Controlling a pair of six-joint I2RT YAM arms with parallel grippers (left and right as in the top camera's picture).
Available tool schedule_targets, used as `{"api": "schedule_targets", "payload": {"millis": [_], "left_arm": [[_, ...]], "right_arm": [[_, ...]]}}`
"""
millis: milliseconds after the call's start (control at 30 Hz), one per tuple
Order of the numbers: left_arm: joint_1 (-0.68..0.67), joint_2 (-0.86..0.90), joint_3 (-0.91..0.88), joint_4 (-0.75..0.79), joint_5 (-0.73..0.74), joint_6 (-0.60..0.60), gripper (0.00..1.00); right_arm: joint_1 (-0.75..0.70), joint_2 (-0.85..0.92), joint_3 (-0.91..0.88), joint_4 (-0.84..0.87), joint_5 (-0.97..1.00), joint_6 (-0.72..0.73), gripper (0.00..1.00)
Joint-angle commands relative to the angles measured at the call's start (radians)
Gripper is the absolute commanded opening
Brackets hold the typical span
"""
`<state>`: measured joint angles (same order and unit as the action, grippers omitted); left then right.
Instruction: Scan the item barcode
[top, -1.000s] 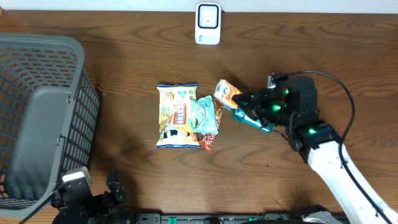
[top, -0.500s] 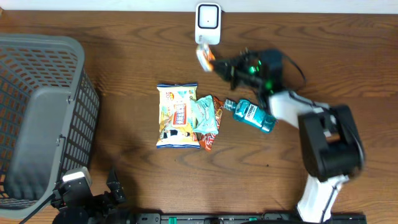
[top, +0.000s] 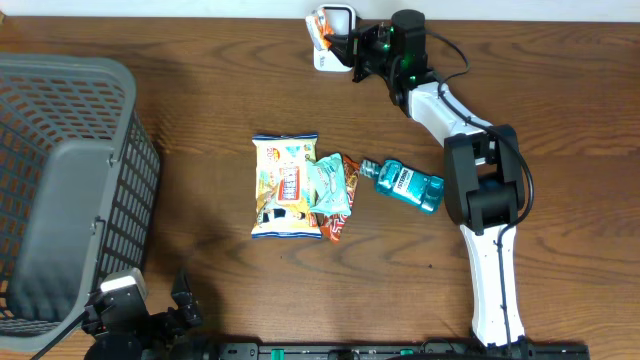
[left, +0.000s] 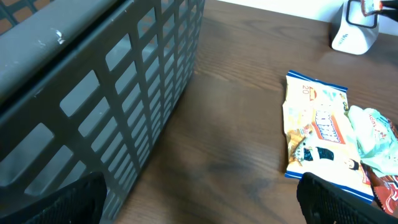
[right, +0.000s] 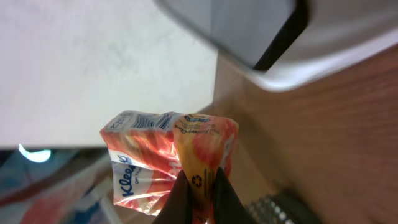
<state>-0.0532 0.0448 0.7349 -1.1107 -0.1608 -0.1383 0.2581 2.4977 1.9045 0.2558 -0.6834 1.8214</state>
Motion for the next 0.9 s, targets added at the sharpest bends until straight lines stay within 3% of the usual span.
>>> {"api": "schedule_targets", "payload": {"millis": [0, 233, 467, 633, 767, 833, 867], "left_arm": [[0.003, 0.001, 0.005, 0.002, -0.005, -0.010, 0.98], [0.003, 0.001, 0.005, 0.002, -0.005, -0.010, 0.98], [0.003, 0.001, 0.005, 0.002, -0.005, -0.010, 0.98], [0.003, 0.001, 0.005, 0.002, -0.005, -0.010, 0.98], [0.003, 0.001, 0.005, 0.002, -0.005, -0.010, 0.98], [0.003, 0.001, 0.005, 0.002, -0.005, -0.010, 0.98], [0.003, 0.001, 0.005, 0.002, -0.005, -0.010, 0.98]], "right_arm": [[-0.004, 0.011, 0.029, -0.026, 0.103, -0.068, 0.01], [-0.004, 0.011, 0.033, -0.045, 0.124, -0.109, 0.02], [0.003, 0.011, 0.034, -0.049, 0.129, -0.013, 0.02], [-0.003, -0.014, 0.041, -0.098, 0.134, -0.280, 0.02], [-0.034, -0.153, 0.042, -0.391, 0.225, -0.536, 0.02], [-0.080, -0.320, 0.042, -0.715, 0.436, -0.673, 0.01], [-0.097, -0.366, 0.042, -0.798, 0.517, -0.696, 0.02]]}}
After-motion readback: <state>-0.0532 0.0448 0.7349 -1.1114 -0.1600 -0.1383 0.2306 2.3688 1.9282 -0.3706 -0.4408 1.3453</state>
